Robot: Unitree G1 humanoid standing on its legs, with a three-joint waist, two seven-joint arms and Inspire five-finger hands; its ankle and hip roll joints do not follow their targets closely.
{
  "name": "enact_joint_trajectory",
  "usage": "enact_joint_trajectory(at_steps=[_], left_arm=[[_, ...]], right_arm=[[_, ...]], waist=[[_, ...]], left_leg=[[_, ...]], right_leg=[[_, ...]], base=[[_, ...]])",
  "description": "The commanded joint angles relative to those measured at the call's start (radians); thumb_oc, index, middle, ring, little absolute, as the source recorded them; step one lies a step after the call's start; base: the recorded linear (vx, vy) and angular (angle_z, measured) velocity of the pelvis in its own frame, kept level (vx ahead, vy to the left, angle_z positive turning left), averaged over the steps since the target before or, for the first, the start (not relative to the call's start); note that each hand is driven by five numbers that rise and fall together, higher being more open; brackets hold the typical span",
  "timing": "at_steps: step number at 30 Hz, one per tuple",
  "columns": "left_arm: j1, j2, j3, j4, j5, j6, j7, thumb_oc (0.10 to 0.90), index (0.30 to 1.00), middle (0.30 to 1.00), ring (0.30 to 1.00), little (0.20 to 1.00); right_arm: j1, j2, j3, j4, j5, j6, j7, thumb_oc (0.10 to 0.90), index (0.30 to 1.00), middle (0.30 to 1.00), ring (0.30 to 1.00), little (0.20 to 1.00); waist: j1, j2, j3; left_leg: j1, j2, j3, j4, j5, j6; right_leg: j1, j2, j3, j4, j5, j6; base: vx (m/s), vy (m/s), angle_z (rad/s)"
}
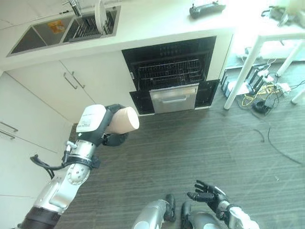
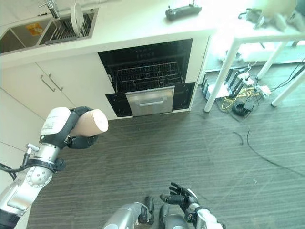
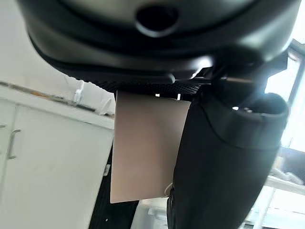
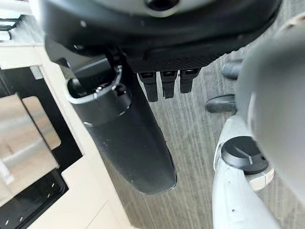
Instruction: Place the dishes in the dishwasher.
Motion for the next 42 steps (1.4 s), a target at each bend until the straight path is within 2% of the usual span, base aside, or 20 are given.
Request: enact_joint_trajectory(at_steps=[1,2,3,4,7,10,12,15,17,19,20,22,23,25,27,28,30,36,39,42], left_arm=[[-0.076,0.050,0.145,-0.054,0.037,-0.063,0.091,0.400,0.300,0.300,0.300,0.300],[-0.070,0.050,0.151,-0.056,0.043,-0.067,0.089,0.400,0.300,0.300,0.300,0.300],[-0.068,0.071,0.159,-0.052,0.035,-0.066,0.072,0.400,0.300,0.300,0.300,0.300],[-0.069,0.079,0.158,-0.048,0.027,-0.066,0.069,0.400,0.300,0.300,0.300,0.300],[-0.114,0.115,0.151,-0.039,0.010,-0.064,0.064,0.400,0.300,0.300,0.300,0.300],[-0.163,0.176,0.136,-0.009,-0.031,-0.071,0.079,0.400,0.300,0.300,0.300,0.300],[-0.193,0.225,0.133,0.007,-0.064,-0.114,0.080,0.400,0.300,0.300,0.300,0.300],[-0.135,0.215,0.196,-0.038,-0.067,-0.080,0.079,0.400,0.300,0.300,0.300,0.300],[-0.113,0.198,0.218,-0.069,-0.059,-0.074,0.072,0.400,0.300,0.300,0.300,0.300],[-0.126,0.184,0.213,-0.081,-0.052,-0.087,0.063,0.400,0.300,0.300,0.300,0.300],[-0.134,0.181,0.208,-0.082,-0.053,-0.091,0.061,0.400,0.300,0.300,0.300,0.300],[-0.153,0.170,0.203,-0.077,-0.058,-0.099,0.053,0.400,0.300,0.300,0.300,0.300],[-0.141,0.169,0.215,-0.083,-0.060,-0.115,0.045,0.400,0.300,0.300,0.300,0.300],[-0.129,0.131,0.194,-0.090,-0.025,-0.163,0.052,0.400,0.300,0.300,0.300,0.300],[-0.061,0.088,0.219,-0.121,0.038,-0.202,0.068,0.400,0.300,0.300,0.300,0.300],[-0.065,0.095,0.220,-0.129,0.054,-0.198,0.055,0.400,0.300,0.300,0.300,0.300],[-0.091,0.120,0.201,-0.122,0.042,-0.177,0.053,0.400,0.300,0.300,0.300,0.300],[-0.137,0.176,0.192,-0.109,0.004,-0.143,0.056,0.400,0.300,0.300,0.300,0.300],[-0.138,0.228,0.228,-0.099,-0.075,-0.140,0.004,0.400,0.300,0.300,0.300,0.300],[-0.126,0.224,0.248,-0.147,-0.090,-0.124,-0.030,0.400,0.300,0.300,0.300,0.300]], right_arm=[[0.006,-0.001,-0.027,-0.069,0.025,-0.075,0.008,0.800,0.900,0.900,0.900,0.900],[0.008,0.003,-0.028,-0.075,0.026,-0.075,0.007,0.800,0.900,0.900,0.900,0.900],[0.027,0.014,-0.034,-0.099,0.027,-0.073,0.005,0.800,0.900,0.900,0.900,0.900],[0.032,0.015,-0.037,-0.101,0.024,-0.078,0.007,0.800,0.900,0.900,0.900,0.900],[0.042,0.014,-0.051,-0.097,0.004,-0.103,0.027,0.800,0.900,0.900,0.900,0.900],[0.028,0.001,-0.068,-0.060,0.006,-0.095,0.055,0.800,0.900,0.900,0.900,0.900],[0.036,-0.007,-0.081,-0.062,0.031,-0.083,0.060,0.800,0.900,0.900,0.900,0.900],[0.021,-0.034,-0.059,-0.083,-0.001,-0.044,0.072,0.800,0.900,0.900,0.900,0.900],[0.016,-0.053,-0.047,-0.092,0.000,-0.045,0.069,0.800,0.900,0.900,0.900,0.900],[0.019,-0.071,-0.047,-0.081,0.014,-0.067,0.060,0.800,0.900,0.900,0.900,0.900],[0.021,-0.073,-0.048,-0.079,0.021,-0.071,0.054,0.800,0.900,0.900,0.900,0.900],[0.013,-0.076,-0.059,-0.024,0.021,-0.101,0.052,0.800,0.900,0.900,0.900,0.900],[0.005,-0.067,-0.065,-0.002,0.018,-0.107,0.051,0.800,0.900,0.900,0.900,0.900],[0.000,-0.051,-0.067,0.007,0.058,-0.114,0.041,0.800,0.900,0.900,0.900,0.900],[-0.024,-0.025,-0.048,0.000,0.032,-0.113,0.026,0.800,0.900,0.900,0.900,0.900],[-0.013,-0.012,-0.046,-0.024,0.015,-0.107,0.031,0.800,0.900,0.900,0.900,0.900],[-0.005,-0.004,-0.040,-0.043,-0.004,-0.100,0.037,0.800,0.900,0.900,0.900,0.900],[-0.015,0.009,-0.042,-0.005,-0.038,-0.101,0.046,0.800,0.900,0.900,0.900,0.900],[-0.017,-0.004,-0.032,0.026,-0.079,-0.093,0.074,0.800,0.900,0.900,0.900,0.900],[-0.010,-0.032,-0.030,0.028,-0.067,-0.085,0.061,0.800,0.900,0.900,0.900,0.900]], waist=[[0.000,0.035,-0.037],[-0.001,0.031,-0.036],[-0.011,0.022,-0.028],[-0.015,0.021,-0.027],[-0.038,0.021,-0.031],[-0.045,-0.009,-0.041],[-0.052,-0.027,-0.052],[-0.034,-0.036,-0.077],[-0.021,-0.053,-0.061],[-0.020,-0.061,-0.035],[-0.021,-0.056,-0.035],[-0.008,-0.037,-0.032],[-0.002,-0.004,-0.037],[0.012,0.009,-0.046],[0.032,0.019,-0.079],[0.017,0.030,-0.078],[-0.003,0.028,-0.055],[-0.009,0.047,-0.056],[0.014,0.003,-0.089],[0.019,-0.017,-0.117]], left_leg=[[0.095,0.022,0.010,-0.027,-0.072,-0.016],[0.100,0.016,0.007,-0.027,-0.077,-0.005],[0.121,-0.012,-0.027,-0.027,-0.095,0.031],[0.126,-0.017,-0.037,-0.027,-0.098,0.035],[0.168,-0.025,-0.098,-0.027,-0.122,0.027],[0.196,-0.054,-0.119,-0.027,-0.151,0.030],[0.237,-0.028,-0.126,-0.027,-0.178,0.018],[0.322,0.055,-0.076,-0.027,-0.169,-0.045],[0.324,0.078,-0.035,-0.026,-0.049,-0.069],[0.224,0.135,0.042,0.117,0.051,-0.099],[0.210,0.138,0.035,0.131,0.045,-0.108],[0.185,0.034,0.000,-0.005,0.017,-0.083],[0.121,0.022,-0.033,-0.027,-0.007,-0.086],[0.047,-0.003,-0.029,-0.027,0.027,-0.102],[0.067,-0.001,-0.060,-0.027,-0.014,-0.070],[0.097,0.001,-0.076,-0.027,-0.041,-0.042],[0.121,-0.016,-0.102,-0.027,-0.061,-0.002],[0.147,0.030,-0.114,-0.027,-0.073,-0.008],[0.146,0.067,-0.086,-0.027,-0.083,-0.041],[0.108,0.121,-0.072,-0.027,-0.064,-0.094]], right_leg=[[0.016,-0.096,-0.069,0.164,-0.088,0.099],[-0.005,-0.105,-0.062,0.232,-0.078,0.109],[-0.087,-0.134,-0.012,0.456,-0.026,0.139],[-0.102,-0.139,0.002,0.463,-0.013,0.140],[-0.108,-0.139,0.056,0.070,0.081,0.154],[-0.210,-0.180,0.145,0.059,0.107,0.189],[-0.205,-0.221,0.188,0.059,0.118,0.199],[-0.126,-0.225,0.088,0.059,0.044,0.174],[-0.069,-0.221,0.063,0.059,-0.005,0.137],[-0.009,-0.218,0.015,0.059,-0.042,0.090],[0.006,-0.212,0.012,0.059,-0.056,0.090],[0.014,-0.198,0.015,0.059,-0.064,0.090],[0.014,-0.160,0.011,0.059,-0.073,0.091],[0.042,-0.141,-0.006,0.059,-0.107,0.086],[0.069,-0.111,-0.023,0.059,-0.131,0.080],[0.081,-0.090,-0.030,0.090,-0.071,0.097],[-0.021,-0.131,0.012,0.290,-0.044,0.122],[0.011,-0.235,0.080,0.059,0.024,0.148],[0.004,-0.250,0.080,0.059,-0.055,0.169],[-0.012,-0.231,0.053,0.059,-0.096,0.148]], base=[[0.13,0.057,-0.17],[0.17,0.063,-0.36],[0.17,0.039,-0.20],[0.25,-0.049,0.14],[0.32,-0.286,0.35],[0.42,-0.421,0.33],[0.67,-0.787,0.85],[0.58,-0.700,0.57],[0.34,-0.496,-0.24],[0.18,-0.386,0.00],[0.24,-0.294,0.30],[0.28,-0.103,0.23],[0.29,0.007,-0.17],[0.28,0.093,-0.34],[0.31,0.263,-1.19],[0.22,0.190,-1.91],[0.06,0.017,-0.88],[0.08,-0.222,0.30],[0.12,-0.465,0.25],[0.04,-0.370,-0.03]])
